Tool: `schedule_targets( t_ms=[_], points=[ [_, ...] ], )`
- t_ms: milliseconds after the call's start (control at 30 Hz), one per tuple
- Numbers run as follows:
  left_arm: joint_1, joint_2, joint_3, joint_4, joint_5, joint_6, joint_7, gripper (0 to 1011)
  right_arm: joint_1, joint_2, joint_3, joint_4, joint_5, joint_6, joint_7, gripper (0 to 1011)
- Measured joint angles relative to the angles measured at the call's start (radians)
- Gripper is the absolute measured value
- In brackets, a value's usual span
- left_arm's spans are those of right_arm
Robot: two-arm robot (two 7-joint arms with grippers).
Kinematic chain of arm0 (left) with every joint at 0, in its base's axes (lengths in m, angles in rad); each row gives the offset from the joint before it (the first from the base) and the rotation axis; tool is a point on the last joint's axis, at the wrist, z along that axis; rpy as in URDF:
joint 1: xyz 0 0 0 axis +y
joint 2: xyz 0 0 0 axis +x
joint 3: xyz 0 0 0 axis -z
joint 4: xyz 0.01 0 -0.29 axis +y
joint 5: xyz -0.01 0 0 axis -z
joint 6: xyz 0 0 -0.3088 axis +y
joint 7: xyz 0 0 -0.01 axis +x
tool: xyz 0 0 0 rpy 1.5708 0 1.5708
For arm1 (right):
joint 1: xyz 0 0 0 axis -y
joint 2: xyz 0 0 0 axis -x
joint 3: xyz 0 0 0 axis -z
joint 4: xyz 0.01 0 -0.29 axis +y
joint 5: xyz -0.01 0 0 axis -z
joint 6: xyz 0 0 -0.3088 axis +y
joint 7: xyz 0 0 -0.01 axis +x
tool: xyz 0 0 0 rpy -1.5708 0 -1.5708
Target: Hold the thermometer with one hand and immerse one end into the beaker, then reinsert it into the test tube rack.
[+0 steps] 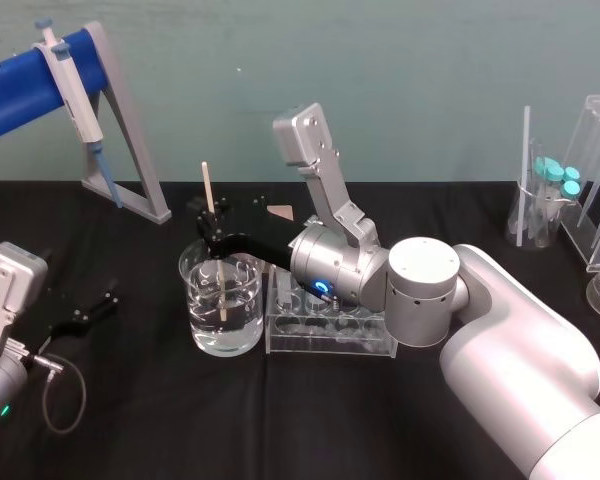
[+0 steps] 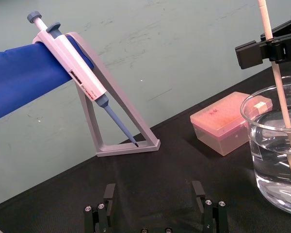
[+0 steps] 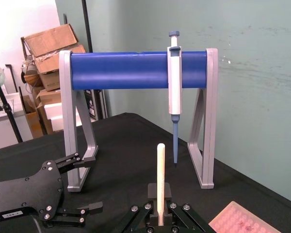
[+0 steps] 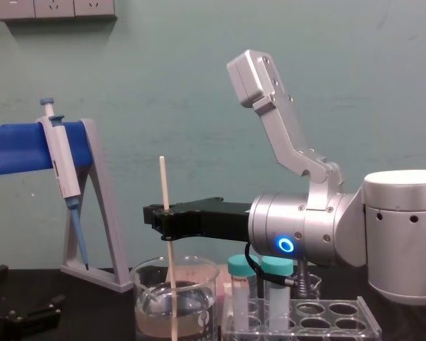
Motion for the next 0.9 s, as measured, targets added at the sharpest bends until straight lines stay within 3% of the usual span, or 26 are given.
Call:
schedule_targets(
  t_ms=[233,600,900],
  points=[
    [0.000,0.000,0.000,0.000,0.000,0.000,0.000,1004,-0.005,0.005,0.008,-0.025,0.001,0.006,0.000,45],
    [0.000,0.000,0.000,0.000,0.000,0.000,0.000,1004,-0.028,0.041,0.051,-0.189,0.044,0.066,-0.011,45],
    [0.000,0.000,0.000,0.000,0.000,0.000,0.000,1004,-0.029,0.099,0.093,-0.345,0.080,0.135,-0.059,45]
  ],
)
